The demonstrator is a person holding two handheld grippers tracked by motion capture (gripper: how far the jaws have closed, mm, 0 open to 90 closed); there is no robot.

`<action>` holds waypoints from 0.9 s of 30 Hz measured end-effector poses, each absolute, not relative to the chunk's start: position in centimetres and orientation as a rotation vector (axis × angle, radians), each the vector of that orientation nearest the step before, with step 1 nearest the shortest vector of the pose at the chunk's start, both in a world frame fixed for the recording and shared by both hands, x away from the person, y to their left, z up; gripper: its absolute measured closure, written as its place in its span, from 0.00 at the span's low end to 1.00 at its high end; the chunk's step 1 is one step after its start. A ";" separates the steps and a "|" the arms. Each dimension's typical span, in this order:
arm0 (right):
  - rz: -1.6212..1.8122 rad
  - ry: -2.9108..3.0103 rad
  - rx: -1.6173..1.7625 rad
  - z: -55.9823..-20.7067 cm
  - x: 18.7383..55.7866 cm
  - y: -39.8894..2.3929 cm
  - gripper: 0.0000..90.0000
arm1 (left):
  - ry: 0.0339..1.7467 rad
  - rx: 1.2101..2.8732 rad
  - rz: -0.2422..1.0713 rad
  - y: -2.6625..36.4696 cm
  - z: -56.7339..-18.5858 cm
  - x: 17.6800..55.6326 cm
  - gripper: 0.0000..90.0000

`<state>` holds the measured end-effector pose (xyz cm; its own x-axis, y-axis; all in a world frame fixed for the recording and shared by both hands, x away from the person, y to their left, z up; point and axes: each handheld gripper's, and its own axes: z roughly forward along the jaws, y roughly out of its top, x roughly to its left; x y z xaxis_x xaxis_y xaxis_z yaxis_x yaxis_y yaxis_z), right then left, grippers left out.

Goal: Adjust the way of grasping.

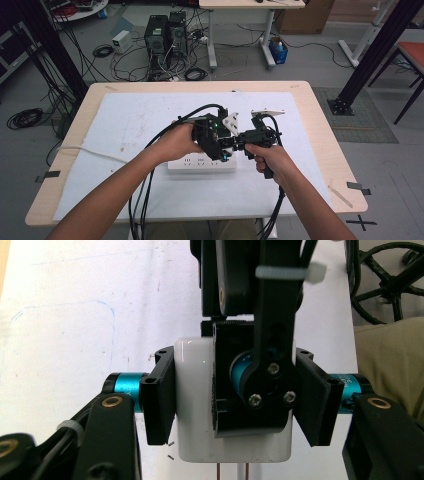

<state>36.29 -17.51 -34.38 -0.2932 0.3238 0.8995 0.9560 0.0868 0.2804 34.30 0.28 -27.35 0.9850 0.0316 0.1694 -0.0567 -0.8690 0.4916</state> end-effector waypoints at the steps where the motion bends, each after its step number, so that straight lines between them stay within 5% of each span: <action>1: -1.229 -1.689 -1.275 -34.5 36.3 -17.5 0.57 | -0.019 2.610 0.238 0.3 -27.3 34.3 0.47; 10: -1.259 -1.654 -1.304 -34.5 36.3 -17.6 0.69 | 0.020 2.589 0.263 0.3 -27.3 34.4 0.47; 13: -1.281 -1.700 -1.328 -34.3 36.3 -17.9 0.69 | 0.088 2.584 0.244 0.5 -27.1 34.8 0.34; 27: -1.276 -2.083 -1.428 -32.6 36.3 -20.8 0.69 | 0.290 2.626 0.178 5.5 -27.0 36.1 0.25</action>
<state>36.31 -20.78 -32.63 -0.4545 0.5864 0.6705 0.8637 0.1061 0.4927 36.13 5.50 -26.98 0.9689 0.2361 0.0734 0.1725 -0.8581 0.4837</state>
